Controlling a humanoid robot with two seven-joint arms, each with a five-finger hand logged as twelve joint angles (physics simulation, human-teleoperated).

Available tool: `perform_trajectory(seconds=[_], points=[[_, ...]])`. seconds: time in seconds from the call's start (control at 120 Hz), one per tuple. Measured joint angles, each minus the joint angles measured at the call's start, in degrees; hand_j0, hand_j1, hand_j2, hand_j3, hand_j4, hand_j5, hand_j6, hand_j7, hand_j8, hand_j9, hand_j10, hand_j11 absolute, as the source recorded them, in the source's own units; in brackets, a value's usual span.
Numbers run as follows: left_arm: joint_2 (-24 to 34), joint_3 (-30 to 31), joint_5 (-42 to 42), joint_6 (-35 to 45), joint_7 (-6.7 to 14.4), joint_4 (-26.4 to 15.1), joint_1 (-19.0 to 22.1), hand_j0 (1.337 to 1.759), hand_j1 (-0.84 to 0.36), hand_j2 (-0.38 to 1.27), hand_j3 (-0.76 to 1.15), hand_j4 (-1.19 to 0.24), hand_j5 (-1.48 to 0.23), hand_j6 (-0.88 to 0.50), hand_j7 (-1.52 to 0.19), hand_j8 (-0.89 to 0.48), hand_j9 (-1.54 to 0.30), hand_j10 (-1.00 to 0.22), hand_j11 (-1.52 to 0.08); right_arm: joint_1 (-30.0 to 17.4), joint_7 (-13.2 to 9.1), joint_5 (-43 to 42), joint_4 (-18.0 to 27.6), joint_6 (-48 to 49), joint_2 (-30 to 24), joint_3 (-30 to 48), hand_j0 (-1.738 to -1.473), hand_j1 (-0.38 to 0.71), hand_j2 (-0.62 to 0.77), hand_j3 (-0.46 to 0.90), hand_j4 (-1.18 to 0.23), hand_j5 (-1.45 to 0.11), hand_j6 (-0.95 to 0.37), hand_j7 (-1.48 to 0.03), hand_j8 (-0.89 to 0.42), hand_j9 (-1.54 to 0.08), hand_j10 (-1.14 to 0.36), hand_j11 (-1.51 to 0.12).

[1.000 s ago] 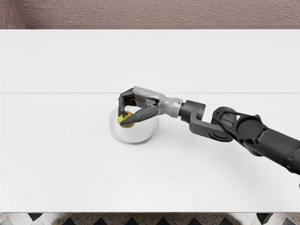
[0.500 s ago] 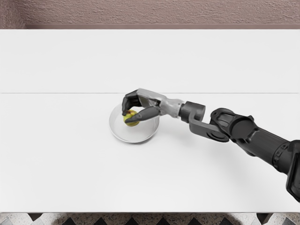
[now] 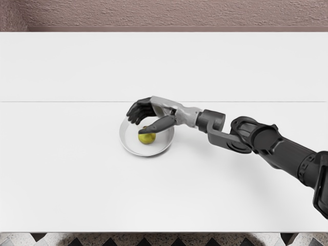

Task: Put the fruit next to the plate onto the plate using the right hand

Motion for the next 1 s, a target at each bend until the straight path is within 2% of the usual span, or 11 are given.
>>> perform_trajectory(seconds=[0.108,0.283,0.417,0.542,0.8,1.0], points=[[0.0,0.0,0.0,0.0,0.0,0.0,0.0,1.658,0.32,0.0,0.0,-0.02,-0.03,-0.02,-0.03,-0.02,-0.03,-0.02,-0.03,0.5,0.0,2.0,0.0,1.0,0.0,0.0,-1.658,0.15,-0.06,0.0,-0.43,-0.55,-0.43,-0.55,-0.42,-0.55,-0.41,-0.55],[0.0,0.0,0.0,0.0,0.0,0.0,0.0,1.658,0.32,0.0,0.0,-0.02,-0.03,-0.02,-0.03,-0.02,-0.03,-0.02,-0.03,1.5,0.0,7.1,0.2,6.2,0.0,0.1,-1.658,-0.11,-0.03,0.0,-0.21,-0.26,-0.21,-0.26,-0.2,-0.26,-0.2,-0.26],[0.0,0.0,0.0,0.0,0.0,0.0,0.0,1.658,0.32,0.0,0.0,-0.02,-0.03,-0.02,-0.03,-0.02,-0.03,-0.02,-0.03,2.2,0.0,10.0,0.3,7.6,-1.9,0.3,-1.658,-0.23,-0.01,0.0,-0.11,-0.14,-0.11,-0.14,-0.11,-0.14,-0.1,-0.14],[0.0,0.0,0.0,0.0,0.0,0.0,0.0,1.658,0.32,0.0,0.0,-0.02,-0.03,-0.02,-0.03,-0.02,-0.03,-0.02,-0.03,3.0,-0.2,13.0,0.4,7.9,-4.9,0.4,-1.658,-0.28,-0.01,0.0,-0.06,-0.07,-0.06,-0.07,-0.06,-0.07,-0.06,-0.07],[0.0,0.0,0.0,0.0,0.0,0.0,0.0,1.658,0.32,0.0,0.0,-0.02,-0.03,-0.02,-0.03,-0.02,-0.03,-0.02,-0.03,3.5,-6.9,19.1,0.7,8.1,-11.3,0.1,-1.658,-0.33,0.0,0.0,-0.02,-0.02,-0.02,-0.02,-0.02,-0.02,-0.02,-0.02],[0.0,0.0,0.0,0.0,0.0,0.0,0.0,1.658,0.32,0.0,0.0,-0.02,-0.03,-0.02,-0.03,-0.02,-0.03,-0.02,-0.03,3.5,-8.6,20.1,0.9,8.1,-17.3,-0.1,-1.658,-0.34,0.0,0.0,-0.01,-0.01,-0.01,-0.01,-0.01,-0.01,-0.01,-0.01]])
